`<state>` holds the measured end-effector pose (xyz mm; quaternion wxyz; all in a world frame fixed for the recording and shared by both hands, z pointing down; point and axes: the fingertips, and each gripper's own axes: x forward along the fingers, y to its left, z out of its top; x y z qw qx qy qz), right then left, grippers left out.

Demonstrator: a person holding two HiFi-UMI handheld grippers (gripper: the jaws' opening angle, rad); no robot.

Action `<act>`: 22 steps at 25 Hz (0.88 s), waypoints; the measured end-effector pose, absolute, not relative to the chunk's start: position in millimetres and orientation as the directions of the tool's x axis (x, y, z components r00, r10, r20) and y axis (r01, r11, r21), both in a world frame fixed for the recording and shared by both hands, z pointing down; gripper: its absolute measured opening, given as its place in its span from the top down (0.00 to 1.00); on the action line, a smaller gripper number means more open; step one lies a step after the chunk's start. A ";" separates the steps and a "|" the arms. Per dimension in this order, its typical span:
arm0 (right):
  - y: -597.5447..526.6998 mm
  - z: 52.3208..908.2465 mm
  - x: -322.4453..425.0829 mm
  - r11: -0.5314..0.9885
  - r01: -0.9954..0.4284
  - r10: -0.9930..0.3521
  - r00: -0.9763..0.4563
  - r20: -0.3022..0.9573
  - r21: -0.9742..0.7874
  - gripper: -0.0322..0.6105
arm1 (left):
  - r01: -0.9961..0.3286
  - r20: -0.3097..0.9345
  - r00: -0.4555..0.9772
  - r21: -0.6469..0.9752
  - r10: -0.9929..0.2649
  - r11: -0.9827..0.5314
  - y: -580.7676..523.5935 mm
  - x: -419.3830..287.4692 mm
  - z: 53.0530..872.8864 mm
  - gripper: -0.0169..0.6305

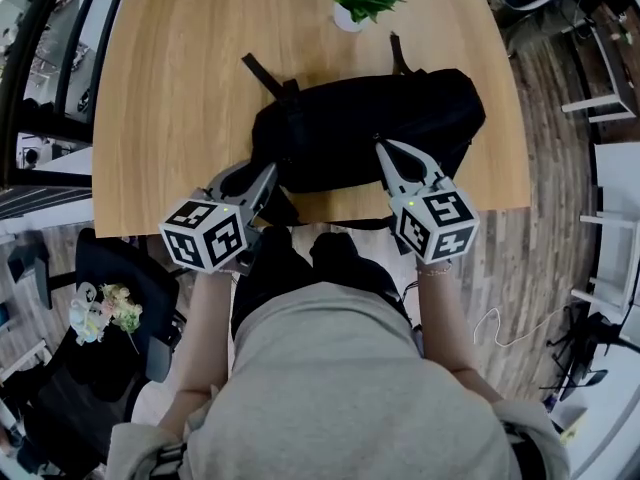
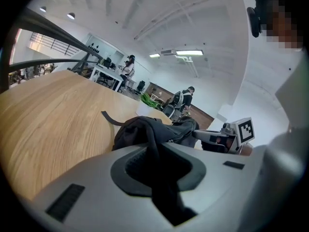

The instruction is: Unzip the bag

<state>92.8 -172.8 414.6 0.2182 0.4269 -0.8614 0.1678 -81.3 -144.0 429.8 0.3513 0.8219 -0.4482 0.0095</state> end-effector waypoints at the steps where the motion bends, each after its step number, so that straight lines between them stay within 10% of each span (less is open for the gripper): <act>1: -174.8 413.6 97.3 0.584 -0.804 -0.659 -0.548 0.516 -0.108 0.94 | -0.756 0.336 0.579 0.563 -0.742 -0.334 -143.8 -82.0 429.9 0.87; 22: -183.4 397.6 108.1 0.744 -0.625 -0.485 -0.749 0.451 -0.238 0.93 | -0.974 0.337 0.210 0.159 -0.918 -0.164 -138.5 -64.2 364.0 0.61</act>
